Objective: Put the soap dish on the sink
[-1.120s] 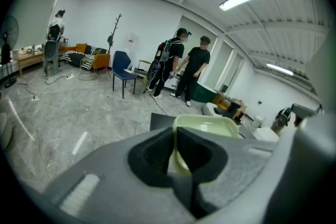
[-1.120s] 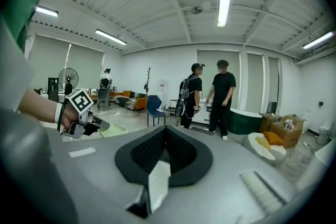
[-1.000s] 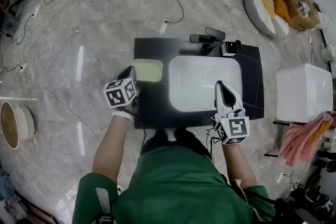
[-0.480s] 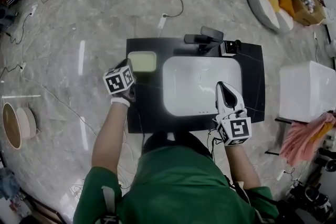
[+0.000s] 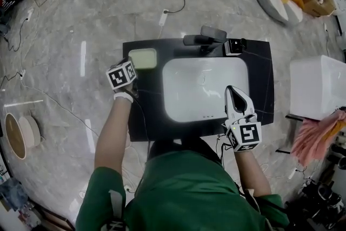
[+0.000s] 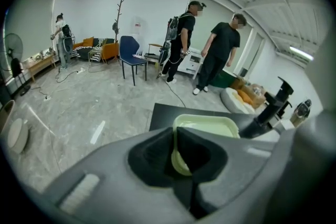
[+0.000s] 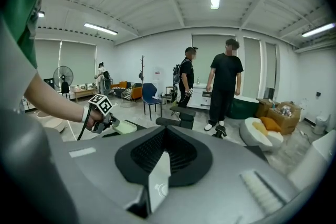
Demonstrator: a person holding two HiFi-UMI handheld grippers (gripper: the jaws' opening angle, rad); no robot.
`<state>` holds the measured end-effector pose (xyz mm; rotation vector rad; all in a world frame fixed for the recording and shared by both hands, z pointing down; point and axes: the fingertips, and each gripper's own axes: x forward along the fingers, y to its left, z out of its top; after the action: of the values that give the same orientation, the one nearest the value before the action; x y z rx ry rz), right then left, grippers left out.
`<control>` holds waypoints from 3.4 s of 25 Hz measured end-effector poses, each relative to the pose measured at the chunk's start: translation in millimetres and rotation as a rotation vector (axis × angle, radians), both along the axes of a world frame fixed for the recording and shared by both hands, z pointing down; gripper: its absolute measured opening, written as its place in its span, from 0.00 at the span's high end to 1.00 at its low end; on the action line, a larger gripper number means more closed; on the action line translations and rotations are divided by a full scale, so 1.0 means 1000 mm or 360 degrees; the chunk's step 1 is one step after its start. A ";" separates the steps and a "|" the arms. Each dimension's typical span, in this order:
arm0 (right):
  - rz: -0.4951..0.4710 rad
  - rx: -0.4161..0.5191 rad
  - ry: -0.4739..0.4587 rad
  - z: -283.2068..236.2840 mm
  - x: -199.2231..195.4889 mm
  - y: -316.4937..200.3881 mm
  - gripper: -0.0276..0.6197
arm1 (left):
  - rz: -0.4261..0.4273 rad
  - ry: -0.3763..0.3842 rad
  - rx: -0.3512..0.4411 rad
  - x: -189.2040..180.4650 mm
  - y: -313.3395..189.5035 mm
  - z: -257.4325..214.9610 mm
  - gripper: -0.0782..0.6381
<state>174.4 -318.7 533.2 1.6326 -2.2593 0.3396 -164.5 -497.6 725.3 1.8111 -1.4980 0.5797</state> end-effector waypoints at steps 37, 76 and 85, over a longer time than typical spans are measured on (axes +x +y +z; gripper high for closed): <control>-0.0051 0.0225 -0.0125 -0.060 -0.010 -0.007 0.96 | 0.0121 -0.0054 0.0686 0.001 0.073 -0.188 0.89; -0.0165 0.0714 -0.0158 -0.198 -0.034 0.001 0.96 | 0.0229 -0.0253 0.1266 0.023 0.171 -0.378 0.90; -0.0172 0.0695 -0.0170 -0.197 -0.032 -0.002 0.96 | 0.0232 -0.0259 0.1247 0.027 0.169 -0.377 0.90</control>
<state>142.0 -320.7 336.5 1.7109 -2.6284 -0.1074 -137.4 -328.6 348.2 2.5231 -1.8760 0.2067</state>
